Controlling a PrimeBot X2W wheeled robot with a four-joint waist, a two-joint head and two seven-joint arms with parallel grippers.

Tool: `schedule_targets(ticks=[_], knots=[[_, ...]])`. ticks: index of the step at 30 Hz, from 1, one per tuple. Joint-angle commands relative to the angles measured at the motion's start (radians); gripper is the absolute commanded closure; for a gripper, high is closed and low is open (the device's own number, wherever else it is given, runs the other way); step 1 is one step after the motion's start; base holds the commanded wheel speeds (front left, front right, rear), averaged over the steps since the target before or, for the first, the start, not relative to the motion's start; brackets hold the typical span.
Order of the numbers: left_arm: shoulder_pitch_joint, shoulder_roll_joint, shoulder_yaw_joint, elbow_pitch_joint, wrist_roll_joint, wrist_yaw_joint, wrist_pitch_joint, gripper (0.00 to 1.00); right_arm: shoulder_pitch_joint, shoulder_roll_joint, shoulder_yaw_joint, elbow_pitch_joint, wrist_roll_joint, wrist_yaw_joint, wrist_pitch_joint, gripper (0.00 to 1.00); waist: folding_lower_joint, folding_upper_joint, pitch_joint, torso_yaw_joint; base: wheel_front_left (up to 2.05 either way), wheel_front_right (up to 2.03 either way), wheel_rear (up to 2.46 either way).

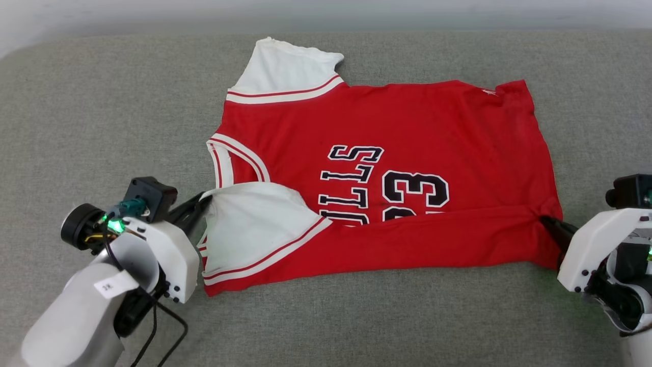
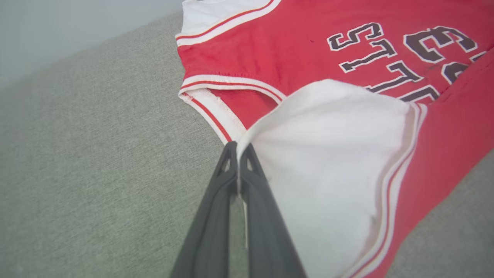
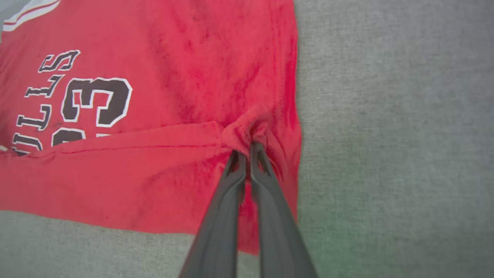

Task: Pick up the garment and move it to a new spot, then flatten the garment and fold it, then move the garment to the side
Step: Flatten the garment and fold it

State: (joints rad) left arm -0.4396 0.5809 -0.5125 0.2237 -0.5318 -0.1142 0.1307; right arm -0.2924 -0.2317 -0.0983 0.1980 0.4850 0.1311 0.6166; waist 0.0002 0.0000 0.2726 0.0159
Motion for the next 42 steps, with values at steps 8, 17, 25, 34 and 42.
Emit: schedule_targets(ticks=[8, 17, 25, 34, 42], knots=[[-0.050, -0.048, 0.005, 0.136, 0.008, 0.031, -0.089, 0.00, -0.053, -0.021, 0.051, 0.038, -0.069, -0.001, -0.119, 0.00, -0.0002, 0.0000, -0.026, -0.007, 0.00, 0.00, 0.00], [0.050, -0.087, 0.084, 0.121, -0.087, 0.088, -0.172, 0.00, 0.015, -0.086, 0.125, -0.024, -0.155, -0.001, -0.146, 0.00, -0.0002, 0.0000, -0.113, 0.002, 0.00, 0.00, 0.00], [0.187, -0.077, 0.122, -0.030, -0.146, 0.179, -0.131, 0.00, 0.115, -0.047, 0.029, -0.126, -0.163, -0.001, 0.012, 0.00, -0.0002, 0.0000, -0.156, 0.014, 0.00, 0.00, 0.00], [0.349, -0.045, 0.080, -0.250, -0.213, 0.258, 0.074, 0.00, 0.197, 0.043, -0.095, -0.306, -0.203, -0.001, 0.164, 0.00, -0.0002, 0.0000, -0.132, 0.017, 0.00, 0.00, 0.00], [0.333, -0.043, 0.051, -0.238, -0.183, 0.293, 0.119, 0.00, 0.209, 0.075, -0.101, -0.370, -0.212, -0.001, 0.176, 0.00, -0.0002, 0.0000, -0.080, 0.003, 0.00, 0.00, 0.00]])
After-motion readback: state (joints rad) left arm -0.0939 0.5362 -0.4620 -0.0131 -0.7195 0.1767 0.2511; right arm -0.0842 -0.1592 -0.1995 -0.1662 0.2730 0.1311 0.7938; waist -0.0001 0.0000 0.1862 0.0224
